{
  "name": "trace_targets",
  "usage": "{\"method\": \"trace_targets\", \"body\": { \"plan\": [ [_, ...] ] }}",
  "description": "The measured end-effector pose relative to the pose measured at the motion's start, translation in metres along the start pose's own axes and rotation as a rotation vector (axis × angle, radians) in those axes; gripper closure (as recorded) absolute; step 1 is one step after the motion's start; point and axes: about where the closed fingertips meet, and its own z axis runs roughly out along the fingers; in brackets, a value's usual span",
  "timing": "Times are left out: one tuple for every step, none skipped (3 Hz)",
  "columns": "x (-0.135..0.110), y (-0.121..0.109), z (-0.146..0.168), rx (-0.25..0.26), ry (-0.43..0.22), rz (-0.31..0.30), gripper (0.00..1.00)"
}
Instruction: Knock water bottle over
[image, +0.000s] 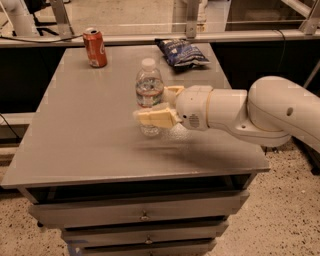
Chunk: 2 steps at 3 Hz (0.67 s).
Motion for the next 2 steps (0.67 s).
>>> {"method": "trace_targets", "body": {
  "plan": [
    [-0.003, -0.011, -0.006, 0.014, 0.001, -0.015, 0.64],
    [-0.022, -0.024, -0.013, -0.002, 0.049, -0.08, 0.88]
  ]
}}
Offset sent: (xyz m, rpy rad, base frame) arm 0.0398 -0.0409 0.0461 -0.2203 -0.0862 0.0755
